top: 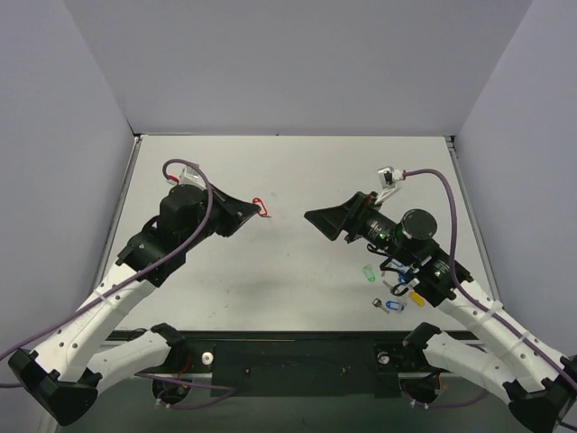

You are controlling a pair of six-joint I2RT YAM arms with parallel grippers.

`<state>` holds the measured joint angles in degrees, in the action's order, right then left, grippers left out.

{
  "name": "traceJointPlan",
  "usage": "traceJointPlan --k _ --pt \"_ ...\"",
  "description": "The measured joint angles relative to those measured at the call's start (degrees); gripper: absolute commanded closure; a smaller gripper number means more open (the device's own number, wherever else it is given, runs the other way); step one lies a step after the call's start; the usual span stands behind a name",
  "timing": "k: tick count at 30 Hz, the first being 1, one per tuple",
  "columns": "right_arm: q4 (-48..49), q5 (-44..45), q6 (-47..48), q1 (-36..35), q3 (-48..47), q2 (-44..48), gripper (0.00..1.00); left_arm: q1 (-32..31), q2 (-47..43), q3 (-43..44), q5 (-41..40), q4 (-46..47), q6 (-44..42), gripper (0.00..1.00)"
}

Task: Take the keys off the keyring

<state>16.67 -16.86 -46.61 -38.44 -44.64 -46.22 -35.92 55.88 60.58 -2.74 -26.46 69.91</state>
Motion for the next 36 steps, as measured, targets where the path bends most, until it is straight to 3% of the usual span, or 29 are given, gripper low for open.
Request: traceJointPlan --k 19,36 --pt "21.7 -0.2 8.9 -9.7 -3.7 -11.9 0.2 0.0 -4.7 5.9 0.4 0.6 17.0 1.0" --pt "26.9 -0.1 15.2 -14.6 -7.7 -18.6 0.34 0.0 -6.1 7.2 -0.1 1.1 22.2 1.0"
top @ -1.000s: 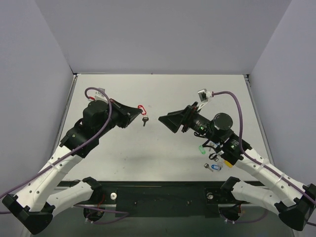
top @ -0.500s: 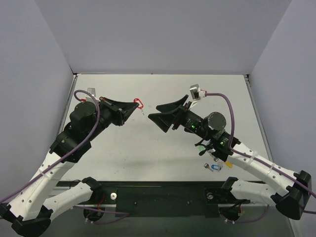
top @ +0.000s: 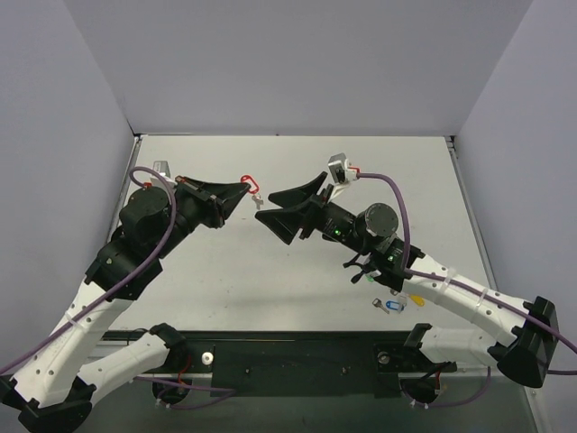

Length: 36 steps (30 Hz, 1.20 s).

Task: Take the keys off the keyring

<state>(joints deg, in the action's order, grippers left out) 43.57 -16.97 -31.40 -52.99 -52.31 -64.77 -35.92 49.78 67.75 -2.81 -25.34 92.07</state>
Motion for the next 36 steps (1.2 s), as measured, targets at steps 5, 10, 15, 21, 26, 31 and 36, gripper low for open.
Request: traceJointPlan --k 5,10,15,21,26,31,36 --pt "0.0 0.5 1.6 -0.5 0.0 -0.8 0.39 0.0 -0.5 0.0 -0.1 0.1 0.8 1.0" --pt "0.2 1.2 3.5 -0.8 0.0 -1.6 0.45 0.0 -0.8 0.4 -0.2 0.3 1.4 1.0" --pt "0.1 1.6 5.1 -1.2 -0.7 -3.1 0.51 0.0 -1.2 0.7 -0.4 0.5 1.8 1.0" --pt "0.2 1.8 6.4 -1.5 -2.5 -4.3 0.55 0.0 -1.5 0.7 -0.5 0.5 2.0 1.0" --pt "0.3 2.1 7.2 -1.5 -3.6 -5.4 0.61 0.0 -1.8 0.7 -0.8 0.5 2.2 1.0" --pt "0.3 2.2 7.5 -1.5 -3.8 -6.2 0.64 0.0 -1.9 0.7 -1.0 0.5 2.2 1.0" --pt "0.4 2.6 7.6 -1.6 -4.1 -6.5 0.6 0.0 -2.1 0.7 -1.3 0.5 2.2 1.0"
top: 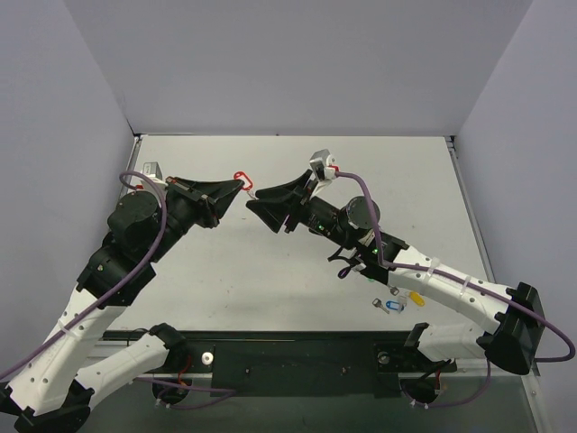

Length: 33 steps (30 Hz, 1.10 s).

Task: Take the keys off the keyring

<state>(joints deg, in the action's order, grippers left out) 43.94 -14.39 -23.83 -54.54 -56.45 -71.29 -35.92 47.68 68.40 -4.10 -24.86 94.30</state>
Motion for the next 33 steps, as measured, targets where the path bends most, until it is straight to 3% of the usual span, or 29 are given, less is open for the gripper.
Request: traceJointPlan --k 18,33 --pt "0.0 1.9 1.3 -0.3 -1.8 -1.0 0.61 0.0 -0.2 0.0 -0.2 0.0 0.0 1.0" --pt "0.4 1.5 1.4 -0.3 -2.0 -1.6 0.92 0.0 -0.2 0.0 -0.7 0.0 0.0 1.0"
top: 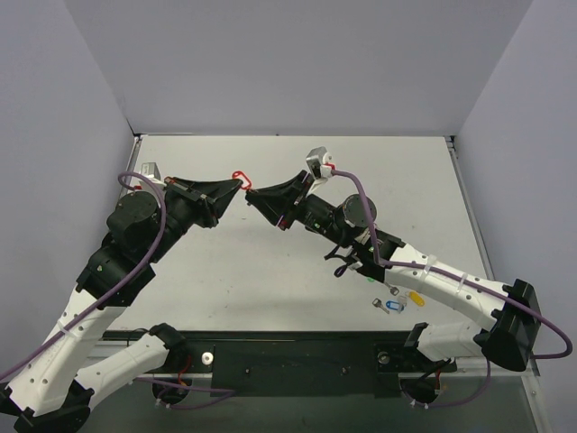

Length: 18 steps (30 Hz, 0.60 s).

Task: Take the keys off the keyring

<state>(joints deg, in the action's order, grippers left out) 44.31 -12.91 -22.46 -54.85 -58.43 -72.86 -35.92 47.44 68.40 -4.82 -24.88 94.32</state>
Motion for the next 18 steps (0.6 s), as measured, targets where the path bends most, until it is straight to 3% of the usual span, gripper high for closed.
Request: traceJointPlan --k 9,18 --pt "-2.0 -2.0 -1.6 -0.3 0.0 0.8 1.0 0.0 -1.2 -0.9 -1.0 -0.6 0.0 0.99" --pt "-10.0 -6.5 -7.2 -0.4 0.0 4.3 1.0 0.0 -2.4 -2.2 -1.3 -1.1 0.0 0.46"
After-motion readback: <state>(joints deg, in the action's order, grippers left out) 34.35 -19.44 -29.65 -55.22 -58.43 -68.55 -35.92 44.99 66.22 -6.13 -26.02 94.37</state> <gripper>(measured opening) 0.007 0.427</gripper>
